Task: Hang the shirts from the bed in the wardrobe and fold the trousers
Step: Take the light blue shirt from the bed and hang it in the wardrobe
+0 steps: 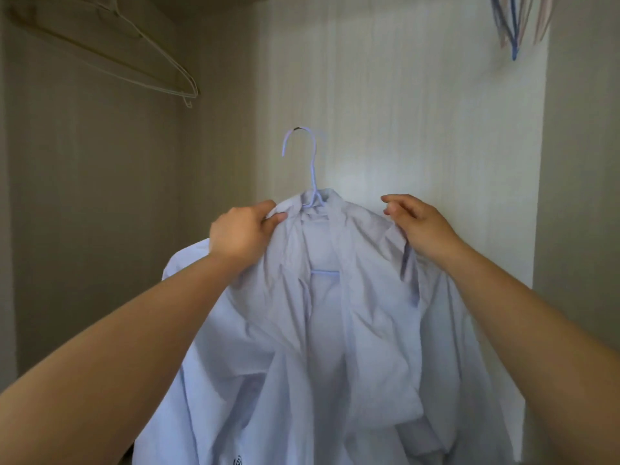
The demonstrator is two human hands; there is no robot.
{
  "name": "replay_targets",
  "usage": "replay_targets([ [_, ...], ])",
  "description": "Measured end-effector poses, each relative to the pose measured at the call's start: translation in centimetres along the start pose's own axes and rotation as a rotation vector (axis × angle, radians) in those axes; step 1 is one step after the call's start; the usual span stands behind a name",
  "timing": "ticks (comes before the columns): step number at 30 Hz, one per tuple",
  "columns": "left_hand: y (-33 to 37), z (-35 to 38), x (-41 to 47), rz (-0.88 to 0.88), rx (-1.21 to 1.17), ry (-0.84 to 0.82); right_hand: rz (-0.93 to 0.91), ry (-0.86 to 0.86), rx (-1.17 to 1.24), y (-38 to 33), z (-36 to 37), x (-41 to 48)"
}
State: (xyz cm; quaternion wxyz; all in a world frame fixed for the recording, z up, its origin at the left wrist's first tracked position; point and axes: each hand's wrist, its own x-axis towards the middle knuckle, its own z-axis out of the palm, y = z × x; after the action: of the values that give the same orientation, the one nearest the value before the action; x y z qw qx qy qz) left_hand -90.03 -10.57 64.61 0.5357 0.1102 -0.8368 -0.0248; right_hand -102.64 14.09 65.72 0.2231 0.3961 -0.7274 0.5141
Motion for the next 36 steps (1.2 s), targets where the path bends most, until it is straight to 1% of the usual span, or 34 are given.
replay_targets([
  [1, -0.8, -0.1, 0.2, -0.033, -0.041, -0.007, 0.024, -0.035, -0.092, 0.4, -0.9, 0.1],
  [3, -2.0, -0.3, 0.5, -0.112, -0.163, -0.054, 0.074, -0.171, -0.262, 1.0, -2.3, 0.0],
  [5, -2.9, -0.2, 0.8, -0.175, -0.274, -0.093, 0.141, -0.290, -0.337, 1.1, -2.5, -0.2],
  [8, -3.4, 0.4, 0.9, -0.188, -0.320, -0.114, 0.144, -0.310, -0.425, 0.3, -2.2, -0.1],
  [9, -3.6, 0.5, 0.9, -0.188, -0.344, -0.108, 0.143, -0.307, -0.403, -0.1, -2.2, -0.1],
  [10, -3.8, 0.5, 0.8, -0.188, -0.374, -0.098, 0.160, -0.312, -0.309, -0.4, -2.4, -0.2],
  [13, -4.5, 0.1, 1.0, -0.190, -0.424, -0.038, 0.286, -0.433, 0.186, -1.6, -3.2, -0.6],
  [14, -4.6, 0.1, 1.1, -0.190, -0.413, -0.015, 0.307, -0.481, 0.273, -1.7, -3.3, -0.6],
  [16, -4.2, 0.3, 1.2, -0.190, -0.345, 0.012, 0.313, -0.539, 0.290, -2.3, -2.8, -0.3],
  [18, -3.6, 0.8, 1.2, -0.198, -0.321, 0.029, 0.322, -0.526, 0.252, -3.1, -2.1, -0.1],
  [20, -3.3, 0.9, 1.2, -0.207, -0.359, 0.029, 0.344, -0.512, 0.249, -3.7, -1.9, 0.0],
  [23, -3.6, 0.8, 1.2, -0.163, -0.330, 0.014, 0.386, -0.536, 0.215, -3.8, -2.0, -0.1],
  [25, -3.9, 0.8, 1.0, -0.118, -0.289, 0.031, 0.392, -0.563, 0.128, -4.0, -2.1, -0.2],
  [27, -4.1, 0.8, 0.8, -0.078, -0.288, 0.057, 0.371, -0.554, 0.010, -4.3, -2.2, -0.1],
  [29, -4.0, 0.8, 0.7, -0.037, -0.296, 0.067, 0.330, -0.466, -0.059, -4.5, -2.2, 0.3],
  [30, -3.8, 0.8, 0.6, -0.003, -0.299, 0.075, 0.301, -0.383, -0.055, -4.6, -2.1, 0.6],
  [32, -2.9, 0.4, 0.5, 0.106, -0.286, 0.083, 0.255, -0.195, 0.013, -4.4, -1.8, 1.0],
  [33, -2.3, 0.2, 0.4, 0.172, -0.276, 0.083, 0.242, -0.134, 0.066, -4.2, -1.6, 1.1],
  [34, -1.8, 0.2, 0.4, 0.217, -0.276, 0.084, 0.242, -0.102, 0.100, -4.0, -1.5, 1.2],
  [35, -1.6, 0.2, 0.3, 0.223, -0.293, 0.090, 0.259, -0.102, 0.098, -3.5, -1.3, 1.2],
  [36, -1.4, 0.3, 0.3, 0.189, -0.332, 0.105, 0.282, -0.139, 0.008, -3.1, -1.2, 1.2],
])
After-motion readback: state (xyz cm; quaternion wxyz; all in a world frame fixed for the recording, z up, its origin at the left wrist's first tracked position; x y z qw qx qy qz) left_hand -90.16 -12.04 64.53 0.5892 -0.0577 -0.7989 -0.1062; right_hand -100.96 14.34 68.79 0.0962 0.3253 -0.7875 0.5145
